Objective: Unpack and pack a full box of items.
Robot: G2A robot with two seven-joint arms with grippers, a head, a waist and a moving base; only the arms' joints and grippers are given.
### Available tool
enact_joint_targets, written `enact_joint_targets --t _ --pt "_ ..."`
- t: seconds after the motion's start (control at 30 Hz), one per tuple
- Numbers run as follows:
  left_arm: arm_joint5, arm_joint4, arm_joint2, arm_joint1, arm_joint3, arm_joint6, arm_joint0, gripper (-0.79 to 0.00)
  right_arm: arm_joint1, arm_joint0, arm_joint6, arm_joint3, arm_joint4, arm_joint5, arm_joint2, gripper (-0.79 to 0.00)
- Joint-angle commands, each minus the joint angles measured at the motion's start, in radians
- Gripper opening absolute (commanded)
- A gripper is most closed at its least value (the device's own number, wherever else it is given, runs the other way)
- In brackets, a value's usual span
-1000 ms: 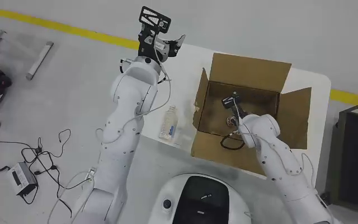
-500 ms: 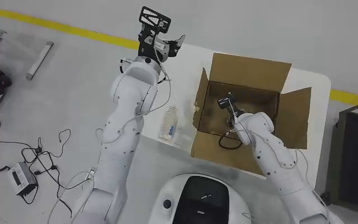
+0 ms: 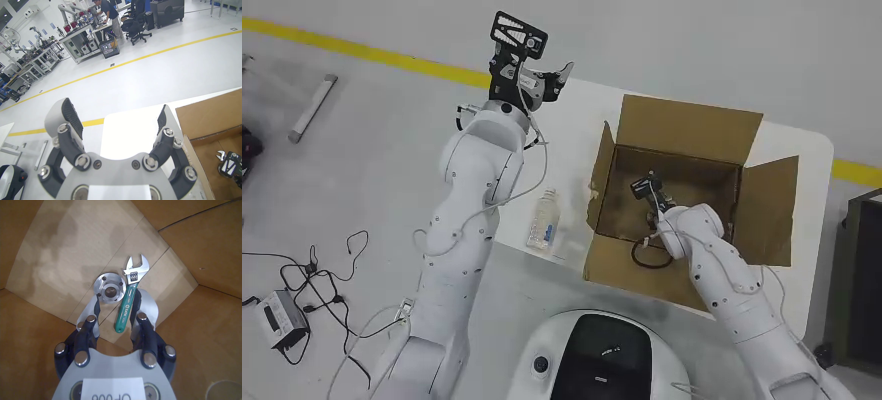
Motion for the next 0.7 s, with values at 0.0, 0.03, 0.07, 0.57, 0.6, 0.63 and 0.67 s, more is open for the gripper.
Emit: enact_joint_targets --t 0.0,0.03,0.07,0.57,0.6,0.63,0.67 --pt "0.0 0.0 0.0 0.0 0.0 0.0 0.0 0.0 -0.004 0.008 -0.004 0.016 0.004 0.0 -0.004 -0.449" --pt "0.0 0.0 0.0 0.0 0.0 0.0 0.0 0.0 -0.007 0.011 -0.007 0.022 0.007 0.0 -0.007 -0.449" --pt "0.0 0.0 0.0 0.0 0.0 0.0 0.0 0.0 -0.009 0.015 -0.01 0.029 0.009 0.001 -0.01 -0.453" --pt "0.0 0.0 0.0 0.0 0.0 0.0 0.0 0.0 -0.04 0.059 -0.042 0.14 0.016 0.003 -0.042 -0.465" --pt "0.0 0.0 0.0 0.0 0.0 0.0 0.0 0.0 -0.042 0.06 -0.045 0.146 0.018 0.004 -0.043 -0.471" --pt "0.0 0.0 0.0 0.0 0.0 0.0 0.0 0.0 -0.044 0.062 -0.046 0.151 0.018 0.004 -0.044 -0.468" --pt "0.0 0.0 0.0 0.0 0.0 0.0 0.0 0.0 -0.045 0.064 -0.048 0.155 0.018 0.005 -0.044 -0.471"
